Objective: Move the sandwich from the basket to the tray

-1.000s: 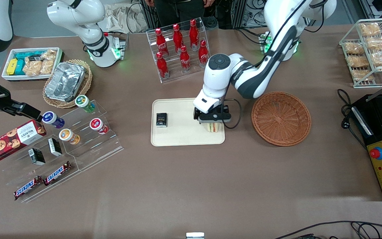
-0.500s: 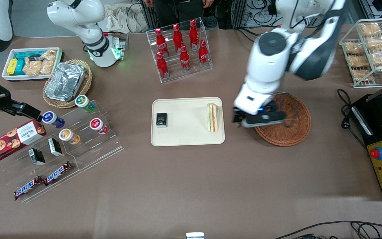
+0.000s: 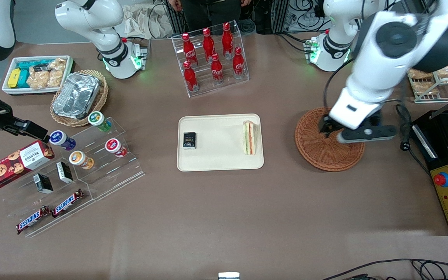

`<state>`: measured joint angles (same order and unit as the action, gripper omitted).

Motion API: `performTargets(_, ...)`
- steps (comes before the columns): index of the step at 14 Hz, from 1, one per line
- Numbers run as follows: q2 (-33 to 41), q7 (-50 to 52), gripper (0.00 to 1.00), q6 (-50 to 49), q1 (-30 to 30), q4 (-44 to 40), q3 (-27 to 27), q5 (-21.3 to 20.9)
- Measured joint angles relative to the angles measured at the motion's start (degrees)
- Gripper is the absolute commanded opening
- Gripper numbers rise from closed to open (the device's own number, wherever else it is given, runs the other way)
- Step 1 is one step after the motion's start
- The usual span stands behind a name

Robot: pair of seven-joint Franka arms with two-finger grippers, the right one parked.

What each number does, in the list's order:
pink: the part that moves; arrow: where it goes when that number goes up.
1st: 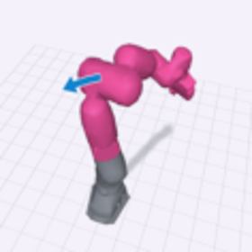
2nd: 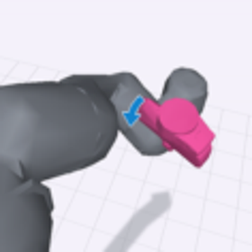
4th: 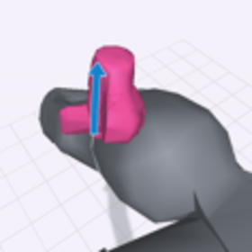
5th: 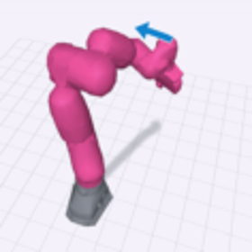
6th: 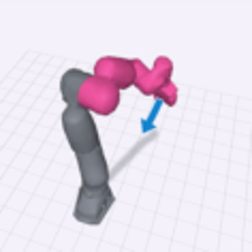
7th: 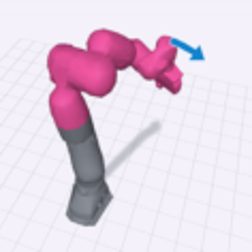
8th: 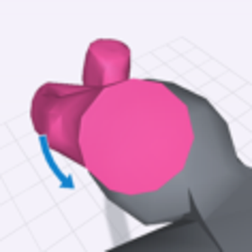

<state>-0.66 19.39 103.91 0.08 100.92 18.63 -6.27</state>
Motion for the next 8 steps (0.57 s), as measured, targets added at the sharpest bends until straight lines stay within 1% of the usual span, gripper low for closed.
performTargets(3, 4.1, -5.6, 1.00, -1.2, -1.6, 1.1, -6.6, 2.2)
performTargets(6, 7.7, -8.1, 1.00, -1.1, -3.3, 4.3, -10.4, 3.8)
performTargets(8, 8.6, -9.3, 1.00, -1.1, -5.1, 5.3, -12.5, 4.0)
